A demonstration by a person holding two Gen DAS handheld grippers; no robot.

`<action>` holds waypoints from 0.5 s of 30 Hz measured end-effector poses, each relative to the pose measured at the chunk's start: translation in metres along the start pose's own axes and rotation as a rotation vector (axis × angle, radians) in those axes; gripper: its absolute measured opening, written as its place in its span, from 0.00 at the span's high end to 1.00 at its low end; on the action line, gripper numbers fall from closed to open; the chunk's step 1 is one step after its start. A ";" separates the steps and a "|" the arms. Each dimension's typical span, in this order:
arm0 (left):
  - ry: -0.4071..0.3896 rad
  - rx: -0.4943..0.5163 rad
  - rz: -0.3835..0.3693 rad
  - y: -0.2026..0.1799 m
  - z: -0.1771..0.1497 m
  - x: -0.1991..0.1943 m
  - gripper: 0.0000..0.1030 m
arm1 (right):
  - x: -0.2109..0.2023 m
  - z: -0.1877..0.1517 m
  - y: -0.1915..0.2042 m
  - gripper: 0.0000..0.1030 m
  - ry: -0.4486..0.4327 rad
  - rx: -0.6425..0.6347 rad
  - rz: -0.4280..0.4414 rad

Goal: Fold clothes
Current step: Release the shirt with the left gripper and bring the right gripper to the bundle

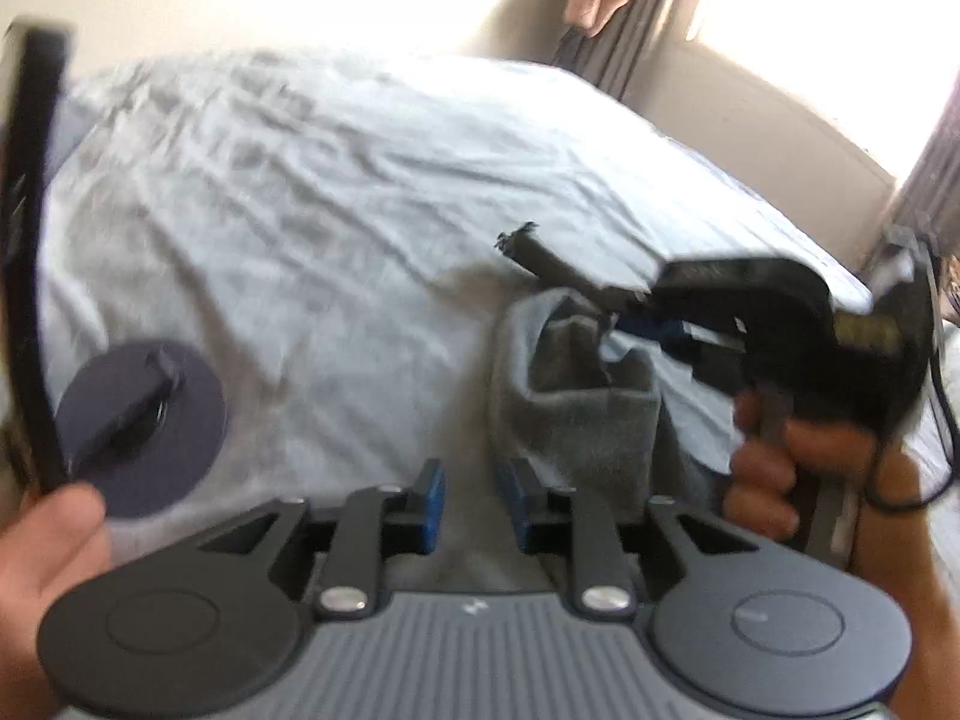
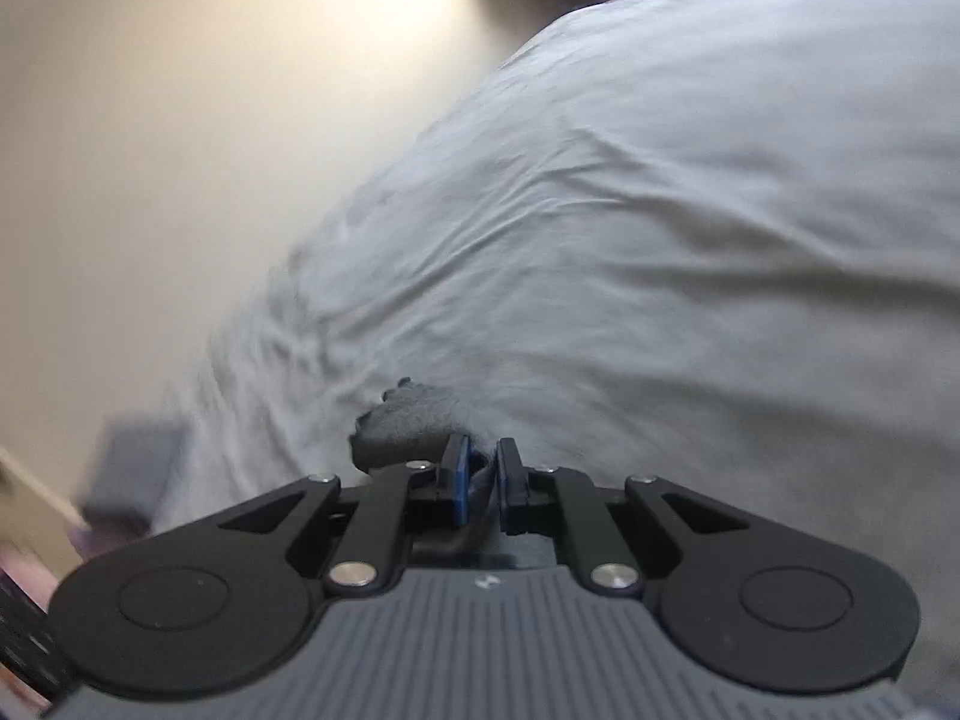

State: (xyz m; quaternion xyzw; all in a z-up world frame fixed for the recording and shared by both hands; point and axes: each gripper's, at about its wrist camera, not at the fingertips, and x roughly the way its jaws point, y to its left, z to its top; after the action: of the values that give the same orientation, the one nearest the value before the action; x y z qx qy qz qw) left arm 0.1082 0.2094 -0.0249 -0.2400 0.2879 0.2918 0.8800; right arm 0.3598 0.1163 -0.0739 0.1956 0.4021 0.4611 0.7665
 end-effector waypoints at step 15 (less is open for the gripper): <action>-0.109 0.132 0.065 -0.012 0.014 0.027 0.54 | -0.032 -0.008 0.025 0.58 -0.188 -0.150 0.085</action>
State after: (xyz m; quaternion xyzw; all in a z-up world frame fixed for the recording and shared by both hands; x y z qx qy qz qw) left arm 0.1389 0.2191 -0.0294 -0.1560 0.2658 0.3132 0.8983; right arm 0.3321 0.1007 -0.0482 0.1968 0.2843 0.5017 0.7930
